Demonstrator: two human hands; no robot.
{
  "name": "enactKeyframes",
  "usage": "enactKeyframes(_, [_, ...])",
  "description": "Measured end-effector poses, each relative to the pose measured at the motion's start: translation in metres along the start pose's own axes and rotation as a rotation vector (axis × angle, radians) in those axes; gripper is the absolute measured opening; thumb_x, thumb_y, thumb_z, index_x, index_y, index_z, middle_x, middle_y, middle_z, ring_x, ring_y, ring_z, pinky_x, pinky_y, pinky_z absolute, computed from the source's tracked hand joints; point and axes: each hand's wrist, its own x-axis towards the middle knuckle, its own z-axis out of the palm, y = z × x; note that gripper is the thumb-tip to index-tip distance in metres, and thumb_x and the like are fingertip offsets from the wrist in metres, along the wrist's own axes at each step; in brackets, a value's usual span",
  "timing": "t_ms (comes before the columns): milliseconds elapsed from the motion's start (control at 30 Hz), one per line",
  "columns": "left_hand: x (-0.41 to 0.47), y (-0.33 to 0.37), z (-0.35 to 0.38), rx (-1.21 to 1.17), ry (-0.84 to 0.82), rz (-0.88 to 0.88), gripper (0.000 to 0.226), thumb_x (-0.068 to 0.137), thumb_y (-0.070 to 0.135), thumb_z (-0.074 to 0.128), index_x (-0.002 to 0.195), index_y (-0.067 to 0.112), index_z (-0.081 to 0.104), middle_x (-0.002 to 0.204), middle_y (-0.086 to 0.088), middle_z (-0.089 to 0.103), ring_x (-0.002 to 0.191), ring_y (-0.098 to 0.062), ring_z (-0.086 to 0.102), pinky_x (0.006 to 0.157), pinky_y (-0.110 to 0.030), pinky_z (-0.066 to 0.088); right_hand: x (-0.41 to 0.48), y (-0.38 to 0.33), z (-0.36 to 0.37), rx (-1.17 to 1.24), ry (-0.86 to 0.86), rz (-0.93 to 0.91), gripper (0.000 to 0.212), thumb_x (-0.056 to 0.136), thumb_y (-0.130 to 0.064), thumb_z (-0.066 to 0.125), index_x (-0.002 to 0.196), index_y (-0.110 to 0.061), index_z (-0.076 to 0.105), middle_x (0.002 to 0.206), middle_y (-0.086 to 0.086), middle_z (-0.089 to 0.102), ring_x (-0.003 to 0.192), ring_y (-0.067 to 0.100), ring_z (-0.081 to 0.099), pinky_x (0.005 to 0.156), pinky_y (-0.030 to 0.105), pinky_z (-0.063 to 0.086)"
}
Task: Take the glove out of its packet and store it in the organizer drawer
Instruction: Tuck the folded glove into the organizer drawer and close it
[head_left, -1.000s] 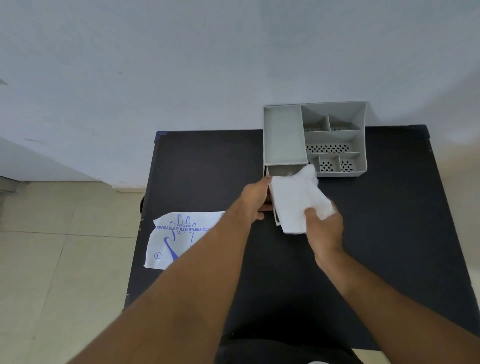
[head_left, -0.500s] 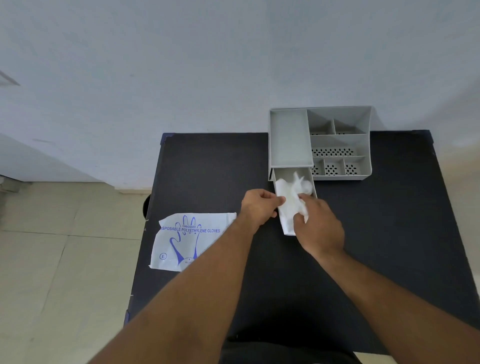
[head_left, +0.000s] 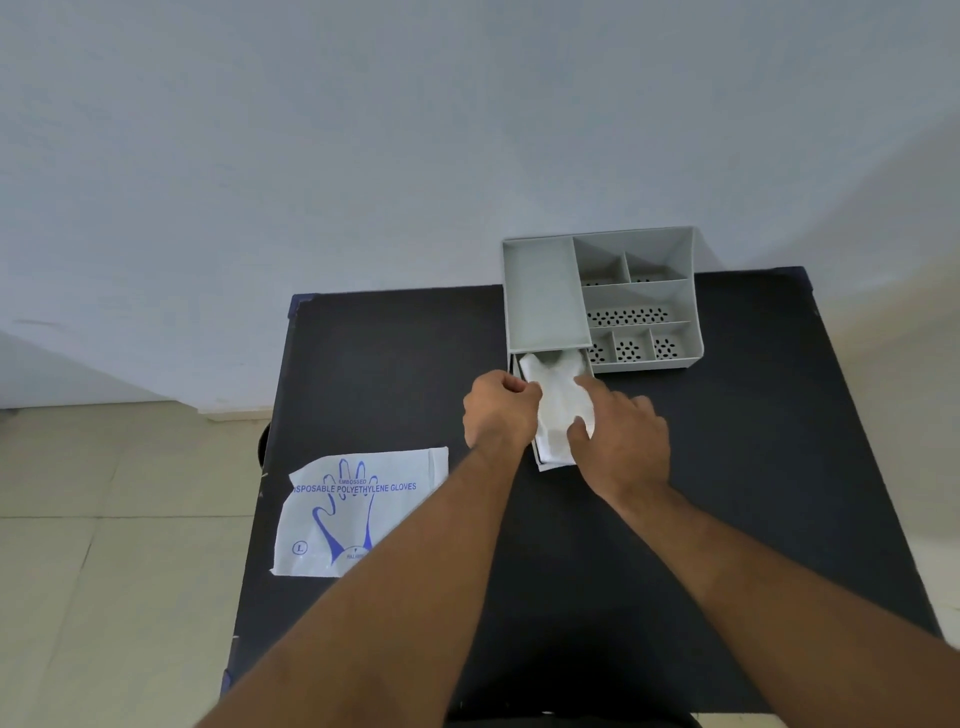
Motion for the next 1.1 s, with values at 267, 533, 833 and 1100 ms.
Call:
enactKeyframes(267, [-0.004, 0.004, -0.003, 0.475, 0.012, 0.181, 0.024, 0.095, 0.043, 0.060, 0.092, 0.020, 0.066, 0.086, 0.001, 0.069, 0.077, -0.022, 0.066, 0.066, -0.031, 0.052, 0.009, 0.007, 0.007, 0.063, -0.079, -0.055, 0.052, 0.089, 0.002, 0.055, 0.139, -0.014, 0.055, 0.131, 0.008, 0.053, 0.104, 0.025, 0.057, 0.082, 0.037, 0.055])
enactKeyframes(533, [-0.016, -0.005, 0.001, 0.733, -0.019, 0.441, 0.038, 0.102, 0.030, 0.050, 0.137, 0.020, 0.055, 0.129, -0.004, 0.060, 0.105, -0.029, 0.065, 0.077, -0.036, 0.047, 0.022, 0.009, 0.009, 0.081, -0.111, -0.045, 0.050, 0.096, -0.002, 0.051, 0.145, -0.009, 0.048, 0.139, 0.009, 0.049, 0.112, 0.022, 0.057, 0.091, 0.030, 0.051])
enactKeyframes(833, [-0.009, -0.014, 0.006, 0.906, -0.107, 0.458, 0.056, 0.091, 0.032, 0.062, 0.143, 0.027, 0.041, 0.137, -0.008, 0.037, 0.108, -0.029, 0.051, 0.069, -0.038, 0.040, 0.023, 0.008, 0.005, -0.254, -0.149, -0.180, 0.062, 0.087, -0.016, 0.067, 0.145, -0.024, 0.047, 0.141, 0.000, 0.052, 0.111, 0.025, 0.052, 0.087, 0.036, 0.047])
enactKeyframes(1100, [0.000, -0.007, 0.009, 1.026, -0.149, 0.395, 0.070, 0.090, 0.038, 0.060, 0.152, 0.031, 0.027, 0.141, -0.010, 0.039, 0.116, -0.031, 0.051, 0.075, -0.040, 0.036, 0.030, -0.002, 0.005, -0.284, -0.250, -0.216, 0.055, 0.089, -0.022, 0.063, 0.141, -0.022, 0.045, 0.133, 0.000, 0.057, 0.097, 0.025, 0.068, 0.076, 0.036, 0.056])
